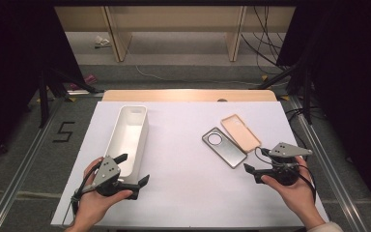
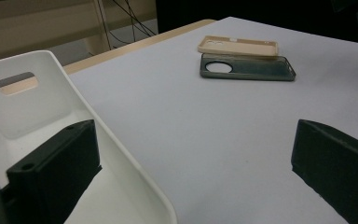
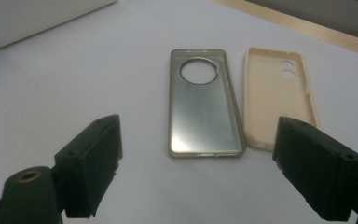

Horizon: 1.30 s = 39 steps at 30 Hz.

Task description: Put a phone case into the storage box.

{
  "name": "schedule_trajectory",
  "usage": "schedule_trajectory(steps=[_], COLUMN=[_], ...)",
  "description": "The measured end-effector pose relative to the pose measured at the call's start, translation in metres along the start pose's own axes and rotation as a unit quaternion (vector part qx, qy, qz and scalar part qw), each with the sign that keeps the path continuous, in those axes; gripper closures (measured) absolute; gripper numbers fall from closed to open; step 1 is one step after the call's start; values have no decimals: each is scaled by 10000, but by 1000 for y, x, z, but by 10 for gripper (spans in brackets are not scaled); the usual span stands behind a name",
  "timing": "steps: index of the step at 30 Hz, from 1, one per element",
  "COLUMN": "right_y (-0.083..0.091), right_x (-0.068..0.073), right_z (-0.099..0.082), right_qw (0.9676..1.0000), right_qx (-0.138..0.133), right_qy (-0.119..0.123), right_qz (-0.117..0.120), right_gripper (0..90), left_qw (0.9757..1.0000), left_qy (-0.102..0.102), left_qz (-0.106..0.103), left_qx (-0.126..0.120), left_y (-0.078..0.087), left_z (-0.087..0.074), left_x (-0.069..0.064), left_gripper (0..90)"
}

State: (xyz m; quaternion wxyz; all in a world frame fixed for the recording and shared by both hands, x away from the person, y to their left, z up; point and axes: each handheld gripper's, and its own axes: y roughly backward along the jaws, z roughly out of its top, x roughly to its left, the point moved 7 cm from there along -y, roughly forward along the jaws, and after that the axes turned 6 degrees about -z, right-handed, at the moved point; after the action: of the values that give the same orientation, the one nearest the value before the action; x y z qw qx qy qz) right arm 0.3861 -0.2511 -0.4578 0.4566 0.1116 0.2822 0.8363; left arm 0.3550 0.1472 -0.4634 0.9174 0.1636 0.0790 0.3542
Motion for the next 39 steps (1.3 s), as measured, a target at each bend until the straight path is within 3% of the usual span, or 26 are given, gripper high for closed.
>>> schedule_trajectory(steps=[9, 11, 13, 16, 18, 22, 25, 30, 39], right_y=[-1, -2, -5, -12, -18, -35, -49, -75, -99], right_x=[1, 1, 2, 2, 0, -5, -6, -5, 0], right_z=[1, 1, 2, 2, 2, -2, -1, -5, -10], right_qw=[10000, 10000, 10000, 9994, 9986, 9955, 9930, 9859, 9760], right_qx=[-11, -15, 15, 187, 416, 881, 1146, 1650, 2141], right_qy=[5, -7, 27, 284, 328, 331, 294, 286, 392], right_qz=[44, 59, 89, 18, -11, -80, -54, 2, 110], right_gripper=[186, 252, 398, 643, 776, 893, 900, 900, 900], left_qw=[10000, 10000, 10000, 10000, 10000, 10000, 9999, 9999, 9999], left_qy=[-58, -57, -61, -63, -76, -80, -92, -90, -96], left_qz=[10, 29, 35, 24, 16, 13, 16, 13, -14], left_qx=[36, 27, 48, 52, 51, 55, 55, 49, 56], left_y=[-1, -2, -3, -5, -5, -6, -6, -6, -6], left_z=[-1, -1, -1, -1, -1, -1, -1, -1, -1], left_x=[3, 4, 4, 3, 2, 2, 2, 3, 2], left_gripper=[7, 9, 11, 16, 18, 20, 21, 23, 26])
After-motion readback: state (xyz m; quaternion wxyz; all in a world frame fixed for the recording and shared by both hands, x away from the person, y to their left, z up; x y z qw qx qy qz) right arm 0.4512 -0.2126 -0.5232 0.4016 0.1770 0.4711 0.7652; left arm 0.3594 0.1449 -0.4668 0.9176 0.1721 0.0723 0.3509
